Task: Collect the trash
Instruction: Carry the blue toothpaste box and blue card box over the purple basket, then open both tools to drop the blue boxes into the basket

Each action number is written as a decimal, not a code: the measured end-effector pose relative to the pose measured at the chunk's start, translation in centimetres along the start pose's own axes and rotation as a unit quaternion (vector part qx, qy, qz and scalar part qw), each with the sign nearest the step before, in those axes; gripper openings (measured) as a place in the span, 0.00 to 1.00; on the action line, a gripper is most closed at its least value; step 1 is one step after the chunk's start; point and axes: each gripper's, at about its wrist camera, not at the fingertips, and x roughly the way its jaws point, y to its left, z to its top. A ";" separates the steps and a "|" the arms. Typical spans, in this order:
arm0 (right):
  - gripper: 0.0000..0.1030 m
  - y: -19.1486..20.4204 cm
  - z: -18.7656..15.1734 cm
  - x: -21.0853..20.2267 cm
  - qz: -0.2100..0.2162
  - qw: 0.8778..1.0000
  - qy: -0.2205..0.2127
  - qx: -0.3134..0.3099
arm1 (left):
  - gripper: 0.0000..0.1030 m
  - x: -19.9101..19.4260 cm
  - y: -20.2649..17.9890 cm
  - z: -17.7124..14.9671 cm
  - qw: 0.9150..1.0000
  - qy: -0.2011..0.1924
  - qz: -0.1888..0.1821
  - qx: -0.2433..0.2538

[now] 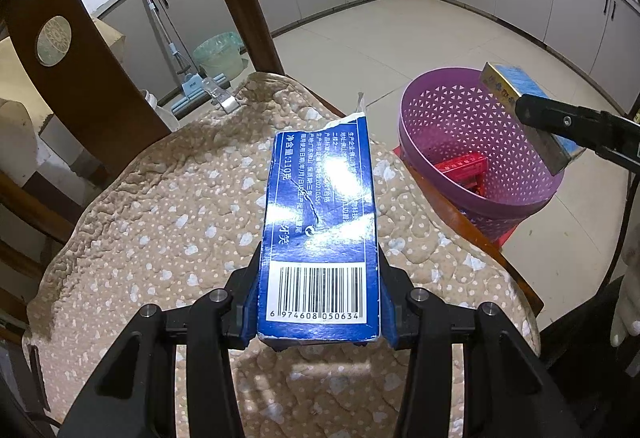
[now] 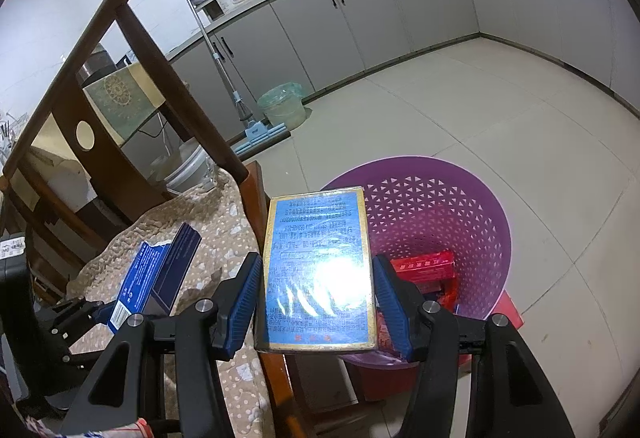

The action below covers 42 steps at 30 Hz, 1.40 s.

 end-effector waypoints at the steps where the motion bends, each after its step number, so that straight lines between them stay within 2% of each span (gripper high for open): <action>1: 0.59 -0.1 0.0 0.0 0.000 1.000 -0.001 0.001 | 0.44 0.1 0.0 0.0 1.000 0.000 0.000 0.001; 24: 0.59 -3.1 0.6 0.3 -0.011 0.999 -0.006 0.040 | 0.44 0.2 -2.7 2.1 1.000 -0.016 -0.017 0.021; 35: 0.59 -5.6 1.2 -0.2 -0.011 0.996 -0.021 0.090 | 0.44 1.5 -4.8 5.9 0.998 -0.026 -0.043 0.031; 42: 0.59 -7.1 1.5 0.3 -0.010 0.994 -0.021 0.111 | 0.44 3.6 -6.7 7.9 0.997 -0.012 -0.069 0.030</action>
